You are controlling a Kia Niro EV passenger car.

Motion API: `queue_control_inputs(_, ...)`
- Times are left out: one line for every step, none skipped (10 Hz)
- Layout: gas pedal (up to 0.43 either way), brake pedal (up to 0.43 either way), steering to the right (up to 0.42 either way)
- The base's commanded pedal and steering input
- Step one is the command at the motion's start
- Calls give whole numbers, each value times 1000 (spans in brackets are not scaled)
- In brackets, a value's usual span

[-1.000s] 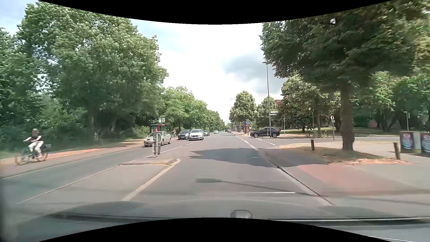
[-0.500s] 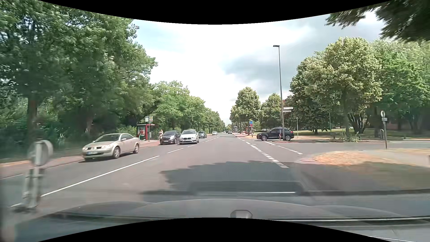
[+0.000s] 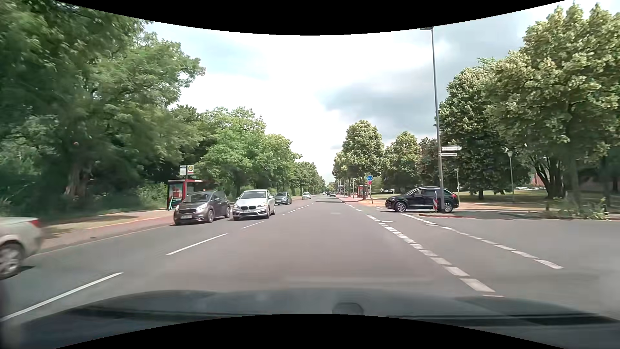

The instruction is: Follow the waypoints while adhering to traffic rules and regulations

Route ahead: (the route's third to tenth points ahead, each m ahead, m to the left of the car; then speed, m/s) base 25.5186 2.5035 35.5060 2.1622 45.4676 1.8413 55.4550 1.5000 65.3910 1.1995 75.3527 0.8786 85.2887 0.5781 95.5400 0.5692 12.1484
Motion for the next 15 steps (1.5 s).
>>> queue_control_inputs(138,12,-2)
queue_control_inputs(138,12,-3)
queue_control_inputs(138,12,-2)
queue_control_inputs(138,12,-2)
queue_control_inputs(138,12,-2)
queue_control_inputs(138,18,-2)
queue_control_inputs(138,18,-2)
queue_control_inputs(138,12,-2)
queue_control_inputs(130,12,-2)
queue_control_inputs(130,12,-2)
queue_control_inputs(130,18,-2)
queue_control_inputs(130,12,-2)
queue_control_inputs(130,12,-2)
queue_control_inputs(130,18,0)
queue_control_inputs(130,12,2)
